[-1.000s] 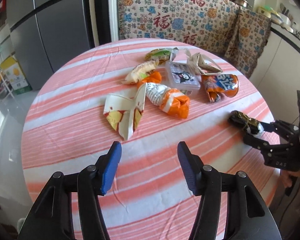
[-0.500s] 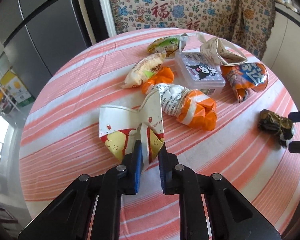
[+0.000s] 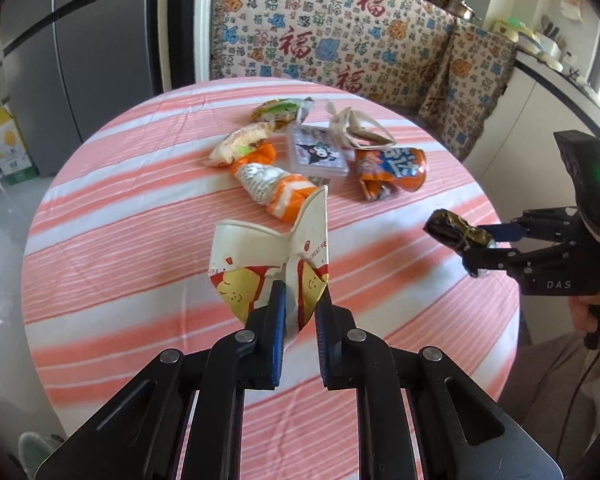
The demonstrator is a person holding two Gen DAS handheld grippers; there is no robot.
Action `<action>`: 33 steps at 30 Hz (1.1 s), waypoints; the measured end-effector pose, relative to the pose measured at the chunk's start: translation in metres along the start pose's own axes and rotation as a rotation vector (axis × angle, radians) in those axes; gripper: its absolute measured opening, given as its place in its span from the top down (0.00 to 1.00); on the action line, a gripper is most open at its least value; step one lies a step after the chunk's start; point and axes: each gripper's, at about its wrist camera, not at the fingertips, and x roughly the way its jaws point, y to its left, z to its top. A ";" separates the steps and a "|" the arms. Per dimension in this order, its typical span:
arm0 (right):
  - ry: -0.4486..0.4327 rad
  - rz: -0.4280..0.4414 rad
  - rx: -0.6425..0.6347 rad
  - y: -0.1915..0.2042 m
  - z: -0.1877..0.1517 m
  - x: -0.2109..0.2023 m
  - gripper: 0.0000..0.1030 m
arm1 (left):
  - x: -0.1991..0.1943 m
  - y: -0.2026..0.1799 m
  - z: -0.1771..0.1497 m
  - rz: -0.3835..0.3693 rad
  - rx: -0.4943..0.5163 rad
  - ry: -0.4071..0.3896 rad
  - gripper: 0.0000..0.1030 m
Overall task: Collect trash
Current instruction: 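Grasp the gold-wrapped snack with the right tool while the left tool grasps the white paper cup, then carry the gold snack and paper cup to the blue wastebasket and release both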
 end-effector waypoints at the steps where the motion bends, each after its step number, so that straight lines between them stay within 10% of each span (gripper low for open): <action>1: -0.010 0.006 0.013 -0.002 -0.004 -0.006 0.58 | -0.001 -0.008 -0.002 -0.013 0.004 -0.002 0.88; 33: -0.166 -0.120 0.434 -0.163 -0.110 -0.088 0.58 | 0.021 -0.210 0.029 -0.279 0.178 0.022 0.89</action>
